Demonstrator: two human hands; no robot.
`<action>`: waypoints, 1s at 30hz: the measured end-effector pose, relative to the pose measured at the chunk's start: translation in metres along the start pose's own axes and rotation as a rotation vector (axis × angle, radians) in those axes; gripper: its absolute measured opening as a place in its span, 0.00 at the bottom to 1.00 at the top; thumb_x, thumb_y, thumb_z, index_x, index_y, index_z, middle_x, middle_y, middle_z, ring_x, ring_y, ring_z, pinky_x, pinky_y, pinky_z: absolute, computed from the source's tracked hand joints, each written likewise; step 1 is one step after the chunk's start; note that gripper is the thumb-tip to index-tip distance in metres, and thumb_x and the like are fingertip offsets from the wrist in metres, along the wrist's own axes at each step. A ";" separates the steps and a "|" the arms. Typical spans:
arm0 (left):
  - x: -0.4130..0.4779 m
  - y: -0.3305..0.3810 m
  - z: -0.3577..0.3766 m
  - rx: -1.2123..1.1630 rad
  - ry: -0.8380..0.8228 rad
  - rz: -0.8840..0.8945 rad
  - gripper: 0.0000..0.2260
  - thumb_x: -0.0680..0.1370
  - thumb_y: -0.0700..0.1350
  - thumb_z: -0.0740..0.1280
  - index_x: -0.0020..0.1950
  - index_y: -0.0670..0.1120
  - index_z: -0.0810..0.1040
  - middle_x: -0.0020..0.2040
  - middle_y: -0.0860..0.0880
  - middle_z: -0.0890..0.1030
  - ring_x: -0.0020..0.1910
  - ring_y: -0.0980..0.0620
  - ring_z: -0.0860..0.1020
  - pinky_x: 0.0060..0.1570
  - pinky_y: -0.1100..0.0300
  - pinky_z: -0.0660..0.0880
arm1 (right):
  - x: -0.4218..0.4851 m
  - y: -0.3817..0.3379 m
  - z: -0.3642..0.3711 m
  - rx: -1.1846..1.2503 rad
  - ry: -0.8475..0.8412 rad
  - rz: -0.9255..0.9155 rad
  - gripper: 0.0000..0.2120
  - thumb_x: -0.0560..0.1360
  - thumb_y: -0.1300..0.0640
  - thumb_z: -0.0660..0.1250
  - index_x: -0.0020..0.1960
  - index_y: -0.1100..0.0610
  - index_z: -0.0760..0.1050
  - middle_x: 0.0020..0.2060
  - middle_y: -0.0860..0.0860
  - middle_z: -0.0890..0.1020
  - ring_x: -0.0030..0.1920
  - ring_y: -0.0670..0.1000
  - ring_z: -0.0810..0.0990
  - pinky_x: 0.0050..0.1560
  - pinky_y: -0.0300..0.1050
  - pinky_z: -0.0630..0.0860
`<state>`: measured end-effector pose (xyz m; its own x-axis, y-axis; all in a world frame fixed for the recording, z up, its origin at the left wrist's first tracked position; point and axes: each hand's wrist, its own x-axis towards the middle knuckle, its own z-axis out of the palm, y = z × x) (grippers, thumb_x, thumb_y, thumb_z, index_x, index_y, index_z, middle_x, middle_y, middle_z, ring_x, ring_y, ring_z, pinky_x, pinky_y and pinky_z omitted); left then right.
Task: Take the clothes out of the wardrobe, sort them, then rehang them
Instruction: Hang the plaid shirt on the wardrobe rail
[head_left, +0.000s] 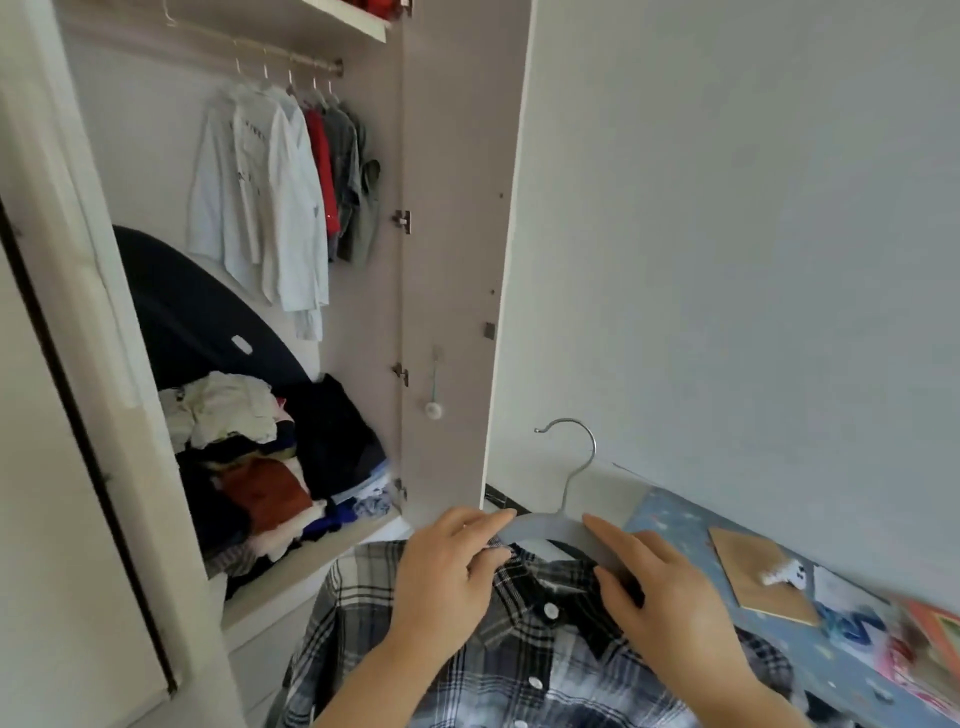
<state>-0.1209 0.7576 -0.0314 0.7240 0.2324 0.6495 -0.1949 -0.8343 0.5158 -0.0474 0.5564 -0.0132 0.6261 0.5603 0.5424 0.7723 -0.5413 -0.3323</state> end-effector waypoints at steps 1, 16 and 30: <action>0.011 -0.014 -0.003 0.006 0.014 -0.012 0.15 0.70 0.46 0.69 0.56 0.52 0.80 0.45 0.58 0.79 0.28 0.65 0.68 0.34 0.71 0.70 | 0.019 0.001 0.011 0.006 0.003 -0.032 0.30 0.66 0.62 0.76 0.63 0.45 0.69 0.37 0.40 0.73 0.33 0.32 0.70 0.25 0.20 0.59; 0.221 -0.190 -0.016 0.253 0.249 -0.317 0.17 0.75 0.46 0.68 0.64 0.56 0.73 0.50 0.63 0.71 0.45 0.65 0.71 0.51 0.75 0.67 | 0.341 0.028 0.157 0.087 0.130 -0.512 0.18 0.73 0.51 0.55 0.62 0.49 0.69 0.39 0.45 0.79 0.30 0.42 0.75 0.29 0.29 0.69; 0.378 -0.390 -0.082 0.405 0.445 -0.483 0.18 0.77 0.51 0.64 0.67 0.55 0.70 0.58 0.60 0.70 0.62 0.61 0.68 0.64 0.67 0.63 | 0.598 -0.043 0.302 0.044 0.186 -0.703 0.31 0.51 0.64 0.81 0.54 0.53 0.82 0.32 0.46 0.77 0.26 0.44 0.75 0.19 0.33 0.67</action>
<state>0.1746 1.2123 0.0590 0.3161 0.7251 0.6118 0.3946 -0.6870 0.6102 0.3261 1.1039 0.0919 -0.0457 0.6487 0.7597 0.9913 -0.0644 0.1146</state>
